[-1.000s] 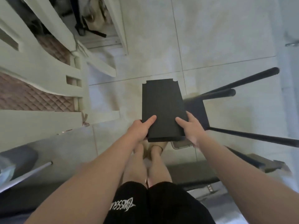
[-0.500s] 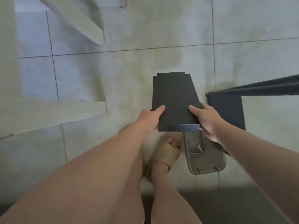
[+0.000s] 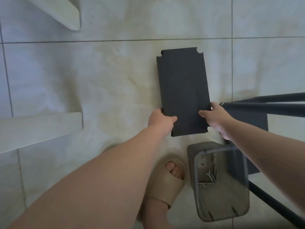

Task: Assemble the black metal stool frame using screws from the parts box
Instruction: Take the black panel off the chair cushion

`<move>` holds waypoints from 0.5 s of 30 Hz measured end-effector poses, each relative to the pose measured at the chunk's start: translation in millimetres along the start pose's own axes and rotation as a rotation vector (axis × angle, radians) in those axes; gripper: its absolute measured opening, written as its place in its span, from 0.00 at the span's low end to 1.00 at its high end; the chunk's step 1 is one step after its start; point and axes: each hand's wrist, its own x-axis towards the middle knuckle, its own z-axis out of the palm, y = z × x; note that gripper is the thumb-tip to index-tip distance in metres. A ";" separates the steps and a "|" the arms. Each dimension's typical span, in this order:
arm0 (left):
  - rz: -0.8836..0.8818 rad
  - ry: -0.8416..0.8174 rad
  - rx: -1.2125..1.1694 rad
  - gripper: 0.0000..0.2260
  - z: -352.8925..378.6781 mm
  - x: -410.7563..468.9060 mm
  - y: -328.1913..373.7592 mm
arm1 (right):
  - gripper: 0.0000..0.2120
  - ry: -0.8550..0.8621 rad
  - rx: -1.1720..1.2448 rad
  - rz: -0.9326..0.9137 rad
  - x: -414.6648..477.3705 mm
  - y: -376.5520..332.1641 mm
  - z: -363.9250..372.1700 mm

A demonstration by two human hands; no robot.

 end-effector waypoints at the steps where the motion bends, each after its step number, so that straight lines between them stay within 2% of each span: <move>1: -0.015 0.001 0.008 0.15 3.7 2.9 0.0 | 0.20 -0.002 -0.009 0.013 4.3 2.1 0.3; 7: -0.048 -0.051 0.015 0.15 -0.8 -5.3 5.5 | 0.21 -0.028 -0.054 0.050 -7.0 -2.2 -3.5; 9: -0.033 -0.055 0.090 0.15 -10.7 -24.9 8.0 | 0.23 -0.011 -0.121 0.019 -24.1 -4.9 -6.3; 12: -0.030 -0.066 0.274 0.31 -26.1 -66.0 8.6 | 0.26 -0.030 -0.288 -0.045 -63.8 -9.6 -7.9; 15: 0.031 -0.051 0.469 0.33 -43.1 -119.6 7.9 | 0.30 -0.082 -0.447 -0.099 -113.9 -18.8 -8.8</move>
